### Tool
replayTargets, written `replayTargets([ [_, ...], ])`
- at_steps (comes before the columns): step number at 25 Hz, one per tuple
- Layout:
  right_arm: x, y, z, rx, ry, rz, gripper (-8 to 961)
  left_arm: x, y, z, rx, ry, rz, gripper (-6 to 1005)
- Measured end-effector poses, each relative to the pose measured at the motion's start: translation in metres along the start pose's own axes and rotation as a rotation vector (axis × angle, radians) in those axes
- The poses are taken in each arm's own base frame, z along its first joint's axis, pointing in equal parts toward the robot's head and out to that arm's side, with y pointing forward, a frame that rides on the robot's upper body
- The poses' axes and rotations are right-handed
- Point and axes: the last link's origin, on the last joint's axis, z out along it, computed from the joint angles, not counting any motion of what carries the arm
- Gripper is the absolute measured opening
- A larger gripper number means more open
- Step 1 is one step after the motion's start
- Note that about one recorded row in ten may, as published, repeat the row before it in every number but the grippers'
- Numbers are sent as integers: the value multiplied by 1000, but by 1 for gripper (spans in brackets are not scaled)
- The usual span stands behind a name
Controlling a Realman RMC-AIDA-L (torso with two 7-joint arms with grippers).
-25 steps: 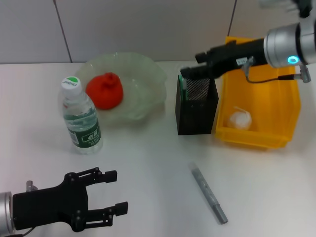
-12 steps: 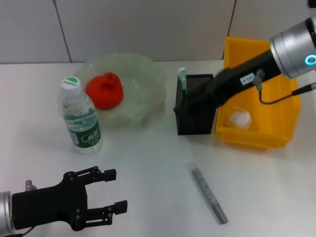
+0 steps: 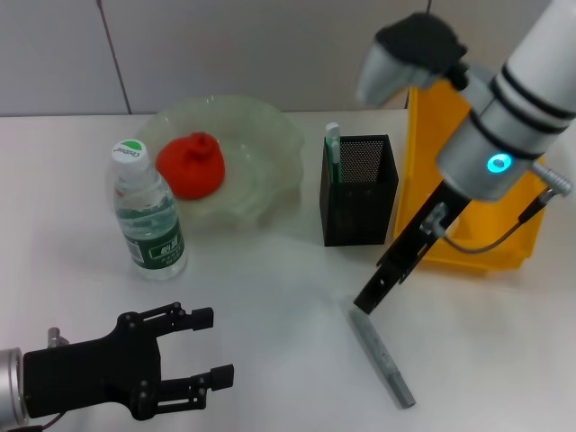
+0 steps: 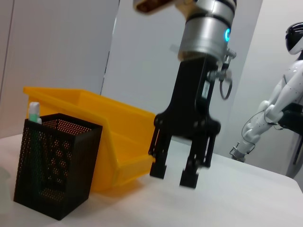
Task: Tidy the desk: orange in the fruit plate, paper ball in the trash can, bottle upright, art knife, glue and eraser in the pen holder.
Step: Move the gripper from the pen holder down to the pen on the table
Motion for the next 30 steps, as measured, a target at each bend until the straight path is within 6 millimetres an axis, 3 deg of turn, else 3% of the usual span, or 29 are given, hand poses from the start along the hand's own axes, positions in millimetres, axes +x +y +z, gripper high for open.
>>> replayTargets([
  [7, -7, 7, 27, 76, 122, -38, 652, 1, 0, 2, -3, 5, -1, 810],
  [30, -2, 22, 63, 134, 225, -194, 647, 0, 3, 6, -1, 19, -8, 809],
])
